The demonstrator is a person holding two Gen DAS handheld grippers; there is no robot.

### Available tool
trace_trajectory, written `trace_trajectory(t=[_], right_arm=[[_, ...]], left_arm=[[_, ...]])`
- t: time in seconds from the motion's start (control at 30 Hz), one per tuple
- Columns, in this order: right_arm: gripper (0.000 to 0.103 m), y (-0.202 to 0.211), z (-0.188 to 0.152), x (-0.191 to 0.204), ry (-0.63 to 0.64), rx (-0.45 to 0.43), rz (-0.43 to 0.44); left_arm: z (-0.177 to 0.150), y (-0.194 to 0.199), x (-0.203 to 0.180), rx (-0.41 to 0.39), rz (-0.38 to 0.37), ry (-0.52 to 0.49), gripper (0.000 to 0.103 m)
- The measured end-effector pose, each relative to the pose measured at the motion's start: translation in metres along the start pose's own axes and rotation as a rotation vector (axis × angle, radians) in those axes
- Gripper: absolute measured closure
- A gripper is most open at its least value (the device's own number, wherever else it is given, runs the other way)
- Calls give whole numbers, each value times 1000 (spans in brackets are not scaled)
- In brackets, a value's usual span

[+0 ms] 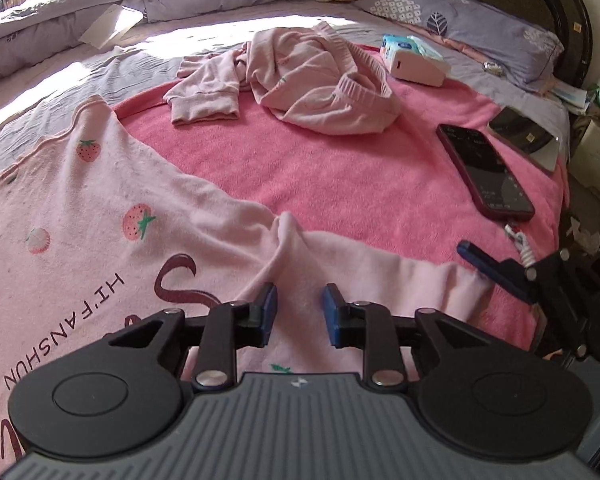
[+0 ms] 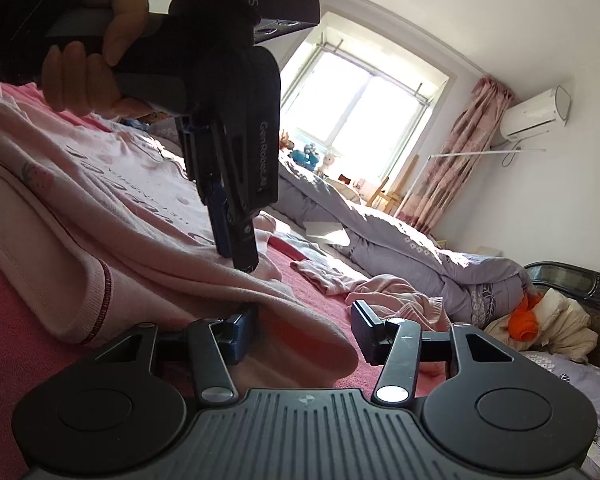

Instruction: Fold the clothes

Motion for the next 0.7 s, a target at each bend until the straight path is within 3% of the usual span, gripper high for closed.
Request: trace_trajectory(t=[0.07, 0.13, 0.27, 0.5, 0.6, 0.7], right_arm=[[90, -3, -2, 1, -8, 21, 9], [92, -1, -9, -1, -14, 47, 11], [95, 7, -23, -8, -8, 96, 4], [98, 19, -8, -34, -137, 70, -47], [98, 18, -10, -30, -116, 88, -44], [98, 21, -33, -26, -93, 159, -20]], left_arm=[[-2, -3, 5, -24, 4, 28, 64], [2, -3, 12, -37, 9, 76, 64], [5, -10, 22, -50, 96, 53, 62], [6, -11, 24, -59, 90, 60, 61], [6, -1, 33, -51, 87, 92, 61], [4, 37, 63, -102, 196, 87, 60]])
Point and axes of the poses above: each gripper's, at about its wrist camera, not at the fingertips, and y roughly against the way its jaws point, x to its left, z to its top, the point moved 9 cm from there along -y, roughly the way its jaws point, and after that the axes turned 4 degrees about -x, right-handed, at the moved point
